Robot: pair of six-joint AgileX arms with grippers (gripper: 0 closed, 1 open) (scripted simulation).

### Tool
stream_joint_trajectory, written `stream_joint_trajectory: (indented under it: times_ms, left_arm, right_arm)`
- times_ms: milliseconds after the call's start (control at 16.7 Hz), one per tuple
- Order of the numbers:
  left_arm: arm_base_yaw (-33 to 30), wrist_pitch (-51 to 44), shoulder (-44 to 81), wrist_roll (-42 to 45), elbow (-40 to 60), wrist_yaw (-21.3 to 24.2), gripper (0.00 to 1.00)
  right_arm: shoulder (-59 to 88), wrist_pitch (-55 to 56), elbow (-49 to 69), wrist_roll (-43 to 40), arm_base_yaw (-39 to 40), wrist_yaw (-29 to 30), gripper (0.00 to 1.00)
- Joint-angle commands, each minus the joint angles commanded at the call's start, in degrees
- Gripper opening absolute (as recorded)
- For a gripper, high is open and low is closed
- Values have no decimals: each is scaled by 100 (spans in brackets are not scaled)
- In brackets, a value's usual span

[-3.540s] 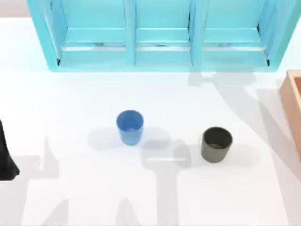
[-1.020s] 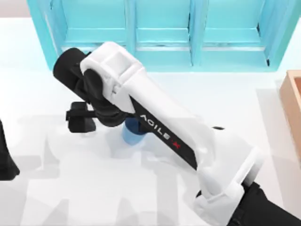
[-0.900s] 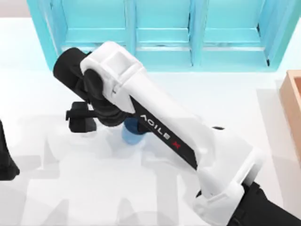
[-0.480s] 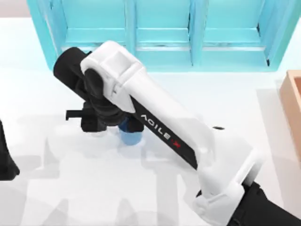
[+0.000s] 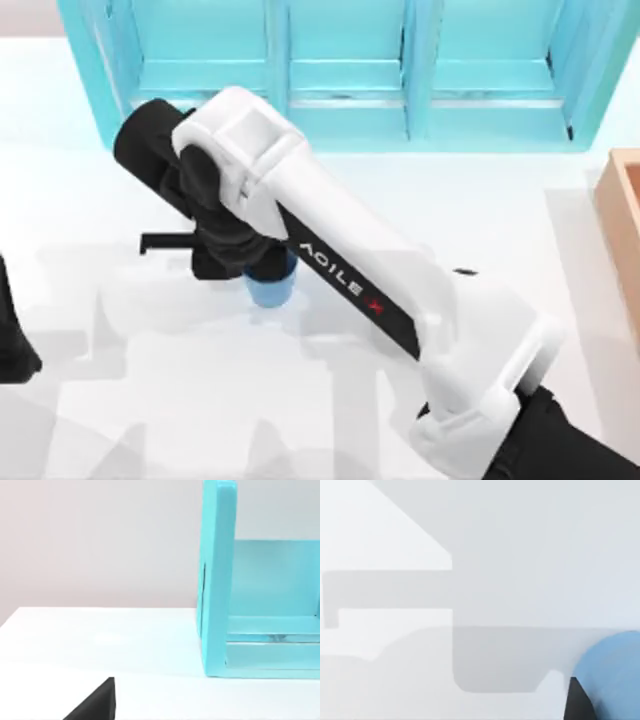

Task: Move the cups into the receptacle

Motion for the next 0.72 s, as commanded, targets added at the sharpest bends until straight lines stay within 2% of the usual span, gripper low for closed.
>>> stream_joint_trajectory:
  times_ms: [420, 720]
  left_arm:
    - [0, 0, 0, 0, 0, 0, 100]
    - [0, 0, 0, 0, 0, 0, 100]
  right_arm:
    - [-62, 29, -70, -6, 15, -5, 0]
    - [-911, 491, -1255, -142, -103, -55, 0]
